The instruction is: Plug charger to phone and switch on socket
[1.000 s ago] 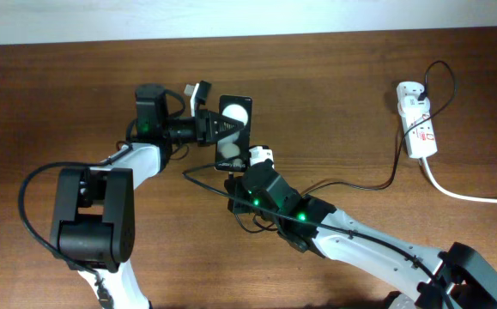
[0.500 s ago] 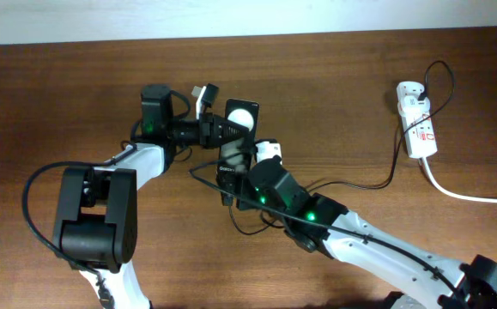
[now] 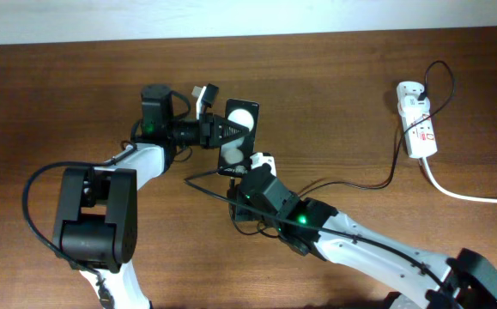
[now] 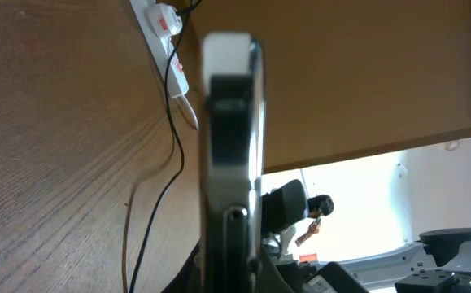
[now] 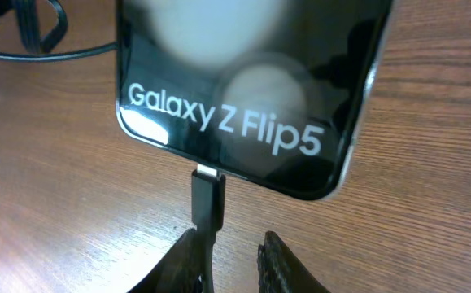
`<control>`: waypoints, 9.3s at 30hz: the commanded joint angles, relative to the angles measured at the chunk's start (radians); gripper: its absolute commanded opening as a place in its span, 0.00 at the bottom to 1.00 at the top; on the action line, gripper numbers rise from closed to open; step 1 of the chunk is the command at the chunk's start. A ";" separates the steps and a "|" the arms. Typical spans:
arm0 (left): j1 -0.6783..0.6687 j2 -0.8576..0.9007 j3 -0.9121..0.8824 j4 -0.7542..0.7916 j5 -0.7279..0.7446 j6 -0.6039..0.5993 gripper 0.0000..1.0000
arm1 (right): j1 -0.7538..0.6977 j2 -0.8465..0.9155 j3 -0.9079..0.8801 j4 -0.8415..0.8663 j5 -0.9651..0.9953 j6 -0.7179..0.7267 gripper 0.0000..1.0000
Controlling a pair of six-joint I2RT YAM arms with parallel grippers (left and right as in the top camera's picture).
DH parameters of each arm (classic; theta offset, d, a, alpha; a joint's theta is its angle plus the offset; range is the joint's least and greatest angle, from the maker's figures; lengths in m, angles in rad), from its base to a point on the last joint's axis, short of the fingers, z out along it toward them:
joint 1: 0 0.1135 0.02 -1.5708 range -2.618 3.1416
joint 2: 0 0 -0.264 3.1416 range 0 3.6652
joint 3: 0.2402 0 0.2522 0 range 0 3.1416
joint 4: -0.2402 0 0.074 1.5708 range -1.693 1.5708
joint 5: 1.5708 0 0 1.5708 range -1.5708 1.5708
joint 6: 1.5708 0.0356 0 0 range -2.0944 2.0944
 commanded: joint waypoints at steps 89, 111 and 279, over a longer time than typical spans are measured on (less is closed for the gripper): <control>-0.247 -0.016 -0.004 -0.654 -1.203 0.283 0.23 | -0.494 0.042 0.008 -0.328 0.207 -0.140 0.99; -0.247 -0.016 -0.004 -0.651 -1.202 0.283 0.52 | -0.494 0.042 0.008 -0.328 0.206 -0.140 0.99; -0.127 -0.047 0.000 -0.790 -1.344 0.297 1.00 | -1.270 0.652 0.630 -0.422 -0.030 -0.112 0.99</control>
